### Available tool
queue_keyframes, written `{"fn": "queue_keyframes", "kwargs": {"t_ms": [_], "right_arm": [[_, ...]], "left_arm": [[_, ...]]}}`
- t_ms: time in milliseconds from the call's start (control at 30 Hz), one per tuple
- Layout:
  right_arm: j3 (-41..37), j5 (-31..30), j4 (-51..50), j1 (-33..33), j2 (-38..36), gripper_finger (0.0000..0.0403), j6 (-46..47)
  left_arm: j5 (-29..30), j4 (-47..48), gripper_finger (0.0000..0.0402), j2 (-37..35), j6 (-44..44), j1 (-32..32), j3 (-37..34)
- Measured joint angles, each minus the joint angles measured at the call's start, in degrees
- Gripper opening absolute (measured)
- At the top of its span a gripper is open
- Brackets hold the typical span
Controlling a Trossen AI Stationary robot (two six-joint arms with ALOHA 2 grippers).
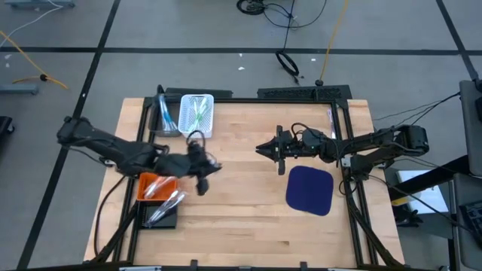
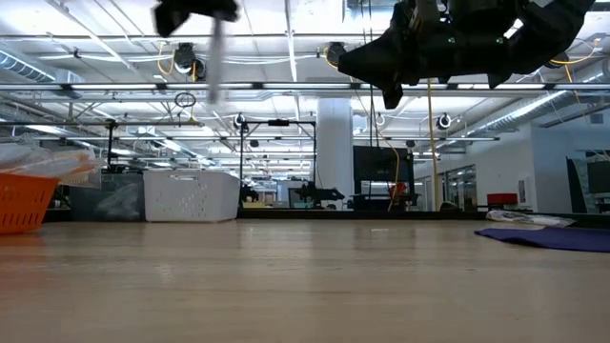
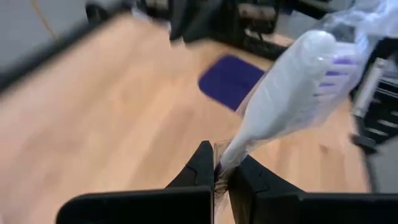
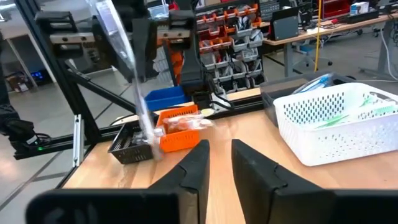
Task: Pick & Place Toothbrushes
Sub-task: Put the violet toothbrush into the black bin
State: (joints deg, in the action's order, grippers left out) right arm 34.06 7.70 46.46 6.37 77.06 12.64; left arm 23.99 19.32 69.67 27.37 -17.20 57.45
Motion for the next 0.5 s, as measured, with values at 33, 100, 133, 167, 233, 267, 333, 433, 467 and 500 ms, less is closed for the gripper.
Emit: {"fn": "queue_keyframes", "kwargs": {"t_ms": [33, 100, 133, 167, 233, 267, 333, 433, 467, 500], "right_arm": [[0.00, -0.04, 0.00, 0.00, 0.00, 0.0063, -0.02], [0.00, -0.04, 0.00, 0.00, 0.00, 0.0063, 0.03], [0.00, -0.06, 0.00, 0.00, 0.00, 0.0063, 0.10], [0.00, -0.06, -0.03, 0.00, 0.00, 0.0063, 0.12], [0.00, -0.07, -0.04, 0.00, 0.00, 0.0064, 0.13], [0.00, -0.09, -0.03, 0.00, 0.00, 0.0064, 0.13], [0.00, -0.11, -0.09, 0.00, 0.00, 0.0063, 0.13], [0.00, -0.12, -0.09, 0.00, 0.00, 0.0064, 0.15], [0.00, -0.11, -0.09, 0.00, 0.00, 0.0064, 0.15], [0.00, -0.13, -0.09, 0.00, 0.00, 0.0063, 0.15]], "left_arm": [[-0.10, 2.82, 0.0008, -1.17, 2.92, -1.17, 0.01], [-0.80, 9.18, 0.0008, -3.31, 8.19, -3.63, 0.01], [-1.43, 11.60, 0.0007, -4.12, 10.94, -4.78, 0.00], [-2.17, 13.75, 0.0007, -4.93, 13.87, -5.93, 0.00], [-5.23, 18.42, 0.0007, -6.14, 19.61, -8.08, 0.00], [-6.67, 20.07, 0.0007, -6.45, 22.06, -9.09, 0.00], [-9.38, 23.44, 0.0007, -6.75, 27.24, -11.21, 0.00], [-11.91, 29.42, 0.0008, -6.80, 35.58, -14.30, 0.00], [-12.28, 31.25, 0.0008, -6.73, 38.28, -15.32, 0.00], [-12.72, 32.99, 0.0008, -6.67, 40.68, -16.21, 0.00]]}}
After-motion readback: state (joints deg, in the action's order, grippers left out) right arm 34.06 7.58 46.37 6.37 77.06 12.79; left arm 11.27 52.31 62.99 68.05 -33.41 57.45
